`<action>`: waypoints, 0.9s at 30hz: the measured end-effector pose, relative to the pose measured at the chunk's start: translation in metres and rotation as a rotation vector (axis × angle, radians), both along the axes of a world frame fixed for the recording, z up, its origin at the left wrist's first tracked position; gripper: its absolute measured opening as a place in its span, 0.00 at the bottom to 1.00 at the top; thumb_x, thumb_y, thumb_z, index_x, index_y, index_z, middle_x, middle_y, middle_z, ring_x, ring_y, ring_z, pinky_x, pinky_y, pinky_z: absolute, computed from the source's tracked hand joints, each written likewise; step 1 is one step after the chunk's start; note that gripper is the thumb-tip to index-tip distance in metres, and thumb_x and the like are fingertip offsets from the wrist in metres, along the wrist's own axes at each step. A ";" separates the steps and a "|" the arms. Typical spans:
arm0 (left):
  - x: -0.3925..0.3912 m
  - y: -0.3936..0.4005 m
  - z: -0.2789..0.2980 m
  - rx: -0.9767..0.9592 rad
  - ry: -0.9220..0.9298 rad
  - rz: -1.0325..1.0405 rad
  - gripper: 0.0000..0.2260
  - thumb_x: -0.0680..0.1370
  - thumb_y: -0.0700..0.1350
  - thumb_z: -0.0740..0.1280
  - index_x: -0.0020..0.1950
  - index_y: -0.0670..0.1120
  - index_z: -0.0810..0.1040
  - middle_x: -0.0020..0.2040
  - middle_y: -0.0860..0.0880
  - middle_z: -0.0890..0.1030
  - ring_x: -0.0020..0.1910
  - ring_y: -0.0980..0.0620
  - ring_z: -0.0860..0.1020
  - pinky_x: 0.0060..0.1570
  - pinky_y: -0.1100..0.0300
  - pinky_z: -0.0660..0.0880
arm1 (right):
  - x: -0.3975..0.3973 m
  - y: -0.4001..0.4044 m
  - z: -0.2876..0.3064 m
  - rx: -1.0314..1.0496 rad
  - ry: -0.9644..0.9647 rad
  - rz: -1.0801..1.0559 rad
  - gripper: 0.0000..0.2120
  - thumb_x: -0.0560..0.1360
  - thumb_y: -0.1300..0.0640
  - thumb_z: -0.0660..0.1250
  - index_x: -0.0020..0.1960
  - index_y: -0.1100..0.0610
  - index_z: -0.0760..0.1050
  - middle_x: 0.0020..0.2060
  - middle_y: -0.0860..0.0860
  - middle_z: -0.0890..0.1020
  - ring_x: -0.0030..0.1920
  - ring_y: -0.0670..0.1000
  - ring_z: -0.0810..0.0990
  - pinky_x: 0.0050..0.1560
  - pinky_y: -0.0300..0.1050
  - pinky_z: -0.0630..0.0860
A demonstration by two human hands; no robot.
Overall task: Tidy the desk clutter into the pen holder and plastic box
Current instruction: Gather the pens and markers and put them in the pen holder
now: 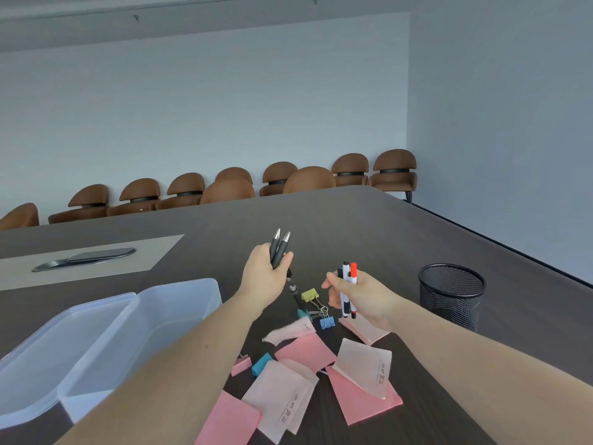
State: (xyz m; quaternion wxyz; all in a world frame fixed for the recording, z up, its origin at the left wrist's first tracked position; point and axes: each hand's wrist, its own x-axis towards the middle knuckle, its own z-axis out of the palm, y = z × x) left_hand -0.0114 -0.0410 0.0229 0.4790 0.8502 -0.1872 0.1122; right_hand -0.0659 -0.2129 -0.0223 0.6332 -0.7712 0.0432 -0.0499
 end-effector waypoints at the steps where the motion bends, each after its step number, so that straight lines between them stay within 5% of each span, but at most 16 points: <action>1: -0.002 -0.002 -0.001 -0.013 -0.001 -0.004 0.07 0.81 0.47 0.61 0.51 0.43 0.71 0.41 0.48 0.74 0.35 0.54 0.73 0.33 0.65 0.67 | 0.000 -0.001 -0.001 -0.011 -0.004 -0.017 0.12 0.81 0.51 0.59 0.45 0.56 0.77 0.35 0.50 0.78 0.40 0.49 0.79 0.58 0.48 0.78; 4: -0.005 -0.010 -0.006 -0.085 -0.012 -0.008 0.07 0.81 0.47 0.59 0.56 0.46 0.69 0.46 0.52 0.79 0.42 0.57 0.76 0.38 0.69 0.70 | -0.002 -0.002 -0.003 -0.017 -0.001 -0.024 0.12 0.81 0.51 0.58 0.50 0.55 0.78 0.42 0.51 0.81 0.44 0.47 0.81 0.46 0.36 0.76; 7: -0.003 -0.018 -0.019 -0.140 -0.045 -0.007 0.05 0.81 0.48 0.60 0.53 0.48 0.68 0.45 0.48 0.83 0.37 0.61 0.77 0.44 0.63 0.76 | -0.004 -0.002 -0.009 -0.094 0.014 -0.028 0.13 0.81 0.53 0.59 0.57 0.59 0.77 0.42 0.49 0.81 0.43 0.44 0.80 0.41 0.34 0.72; 11: -0.005 -0.027 -0.040 -0.203 -0.012 -0.021 0.05 0.80 0.46 0.62 0.51 0.46 0.69 0.42 0.47 0.80 0.32 0.63 0.78 0.30 0.77 0.72 | -0.005 -0.004 -0.021 -0.186 0.011 -0.027 0.12 0.81 0.52 0.59 0.57 0.57 0.76 0.41 0.47 0.80 0.42 0.44 0.78 0.47 0.37 0.73; 14: -0.008 -0.032 -0.054 -0.274 0.053 -0.011 0.04 0.80 0.45 0.63 0.48 0.45 0.70 0.38 0.51 0.76 0.36 0.59 0.78 0.30 0.79 0.70 | -0.005 -0.002 -0.027 -0.211 0.002 -0.022 0.11 0.81 0.53 0.59 0.54 0.57 0.77 0.40 0.47 0.80 0.43 0.44 0.78 0.49 0.38 0.72; 19: -0.008 -0.038 -0.066 -0.251 0.110 0.009 0.10 0.80 0.49 0.63 0.40 0.49 0.69 0.32 0.54 0.75 0.35 0.54 0.75 0.34 0.66 0.70 | 0.001 0.000 -0.032 -0.214 -0.019 -0.086 0.10 0.80 0.52 0.61 0.48 0.57 0.76 0.39 0.50 0.80 0.42 0.49 0.78 0.56 0.47 0.74; 25: -0.010 -0.044 -0.051 -0.312 0.100 0.036 0.17 0.79 0.52 0.63 0.34 0.47 0.65 0.28 0.52 0.68 0.24 0.60 0.72 0.29 0.71 0.68 | 0.004 0.008 -0.024 -0.030 -0.097 -0.326 0.19 0.76 0.45 0.64 0.36 0.58 0.69 0.31 0.54 0.75 0.32 0.49 0.73 0.40 0.42 0.71; 27: -0.009 -0.050 -0.040 -0.370 0.113 0.033 0.17 0.79 0.54 0.63 0.36 0.46 0.65 0.30 0.49 0.69 0.27 0.57 0.72 0.35 0.65 0.71 | 0.005 0.007 -0.010 -0.010 -0.131 -0.347 0.21 0.77 0.44 0.63 0.34 0.59 0.71 0.32 0.54 0.77 0.32 0.48 0.74 0.38 0.40 0.69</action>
